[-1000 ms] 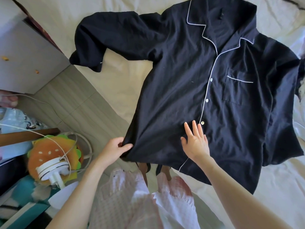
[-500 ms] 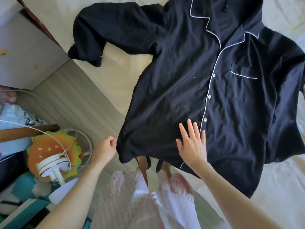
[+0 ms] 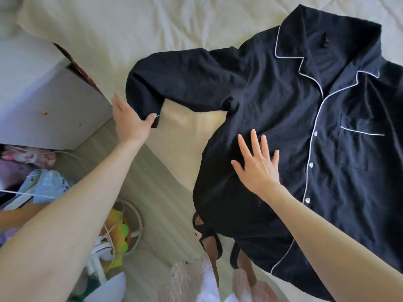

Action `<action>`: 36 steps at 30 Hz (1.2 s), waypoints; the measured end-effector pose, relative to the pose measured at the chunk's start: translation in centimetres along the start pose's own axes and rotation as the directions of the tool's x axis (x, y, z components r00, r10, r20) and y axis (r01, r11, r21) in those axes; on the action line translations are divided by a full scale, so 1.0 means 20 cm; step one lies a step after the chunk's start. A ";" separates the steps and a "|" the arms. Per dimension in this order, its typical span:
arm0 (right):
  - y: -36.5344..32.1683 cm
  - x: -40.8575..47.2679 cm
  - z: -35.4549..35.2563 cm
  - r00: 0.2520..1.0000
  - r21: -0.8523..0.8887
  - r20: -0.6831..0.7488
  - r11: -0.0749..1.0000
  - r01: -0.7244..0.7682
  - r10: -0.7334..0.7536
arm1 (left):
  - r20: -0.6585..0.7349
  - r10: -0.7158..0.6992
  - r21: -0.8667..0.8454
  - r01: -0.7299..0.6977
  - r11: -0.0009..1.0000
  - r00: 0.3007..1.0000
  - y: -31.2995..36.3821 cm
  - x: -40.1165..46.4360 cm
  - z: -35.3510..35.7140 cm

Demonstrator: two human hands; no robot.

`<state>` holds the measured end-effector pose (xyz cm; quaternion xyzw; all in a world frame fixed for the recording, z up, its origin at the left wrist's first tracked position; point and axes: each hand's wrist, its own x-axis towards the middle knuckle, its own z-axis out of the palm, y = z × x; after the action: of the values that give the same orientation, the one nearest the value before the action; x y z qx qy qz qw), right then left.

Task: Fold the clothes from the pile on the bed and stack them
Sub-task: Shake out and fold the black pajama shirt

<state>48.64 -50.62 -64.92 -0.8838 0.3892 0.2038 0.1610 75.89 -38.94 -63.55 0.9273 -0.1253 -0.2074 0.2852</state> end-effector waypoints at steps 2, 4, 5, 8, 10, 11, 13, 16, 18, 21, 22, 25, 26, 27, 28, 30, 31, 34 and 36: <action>-0.02 0.04 0.02 0.999 -0.016 0.034 1.000 -0.011 0.012 | 0.025 -0.025 0.015 0.025 1.000 0.999 0.03 0.08 -0.03; -0.03 0.06 0.03 0.998 -0.015 0.062 1.000 -0.024 0.025 | 0.000 -0.018 0.068 0.018 0.998 1.000 0.04 0.08 -0.05; -0.04 0.06 0.03 0.997 -0.012 0.075 1.000 -0.024 0.025 | -0.034 0.003 0.076 0.000 0.997 0.999 0.05 0.06 -0.05; -0.04 0.06 -0.02 0.990 0.049 0.137 0.999 -0.015 0.008 | -0.183 0.136 0.074 -0.125 0.989 0.974 0.09 -0.05 -0.09; -0.03 0.05 -0.08 0.985 0.235 0.172 0.971 -0.049 0.009 | -0.254 0.258 0.073 -0.247 0.966 0.932 0.17 -0.14 -0.12; -0.03 0.02 -0.10 0.984 0.376 0.175 0.922 -0.095 0.030 | -0.273 0.331 0.073 -0.323 0.944 0.904 0.23 -0.18 -0.14; 0.01 -0.06 -0.16 0.977 0.654 0.162 0.726 -0.214 0.141 | -0.256 0.508 0.107 -0.498 0.860 0.822 0.38 -0.29 -0.15; 0.10 -0.21 -0.20 0.921 0.843 0.176 0.430 -0.323 0.348 | -0.122 0.724 0.177 -0.703 0.689 0.679 0.60 -0.54 -0.04; 0.21 -0.31 -0.20 0.866 0.897 0.188 0.279 -0.344 0.464 | 0.055 0.800 0.135 -0.798 0.587 0.597 0.72 -0.73 0.10; 0.40 -0.43 -0.20 0.769 0.926 0.211 0.128 -0.355 0.603 | 0.444 0.757 -0.039 -0.834 0.551 0.480 0.76 -1.00 0.32; 0.47 -0.46 -0.19 0.761 0.910 0.179 0.190 -0.369 0.624 | 0.506 0.731 -0.055 -0.829 0.557 0.457 0.74 -1.05 0.38; 0.67 -0.54 -0.14 0.859 0.613 -0.029 0.688 -0.389 0.511 | 0.479 0.651 0.086 -0.769 0.633 0.589 0.64 -1.08 0.46; 0.71 -0.55 -0.12 0.897 0.446 -0.063 0.817 -0.366 0.437 | 0.436 0.578 0.138 -0.686 0.714 0.689 0.60 -1.05 0.46; 0.77 -0.57 -0.09 0.921 0.294 -0.061 0.889 -0.351 0.384 | 0.391 0.477 0.170 -0.571 0.803 0.787 0.56 -1.02 0.47; 0.81 -0.58 -0.06 0.937 0.169 -0.040 0.926 -0.337 0.348 | 0.360 0.347 0.173 -0.427 0.887 0.866 0.54 -0.99 0.47; 0.90 -0.58 0.00 0.952 0.003 0.023 0.952 -0.306 0.306 | 0.334 0.144 0.135 -0.198 0.971 0.932 0.52 -0.95 0.50; 0.93 -0.58 0.04 0.955 -0.032 0.053 0.956 -0.290 0.291 | 0.336 0.084 0.090 -0.121 0.989 0.938 0.53 -0.93 0.53; 1.00 -0.56 0.12 0.952 -0.005 0.134 0.961 -0.277 0.275 | 0.412 -0.037 0.096 -0.003 0.995 0.911 0.58 -0.93 0.63; 1.02 -0.55 0.16 0.951 0.049 0.179 0.963 -0.266 0.253 | 0.438 -0.062 0.388 -0.126 0.913 0.897 0.62 -0.96 0.69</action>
<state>25.73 -55.53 -64.89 -0.7977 0.4938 0.2842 0.1975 51.20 -48.75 -60.81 0.8926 -0.2424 -0.3763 0.0539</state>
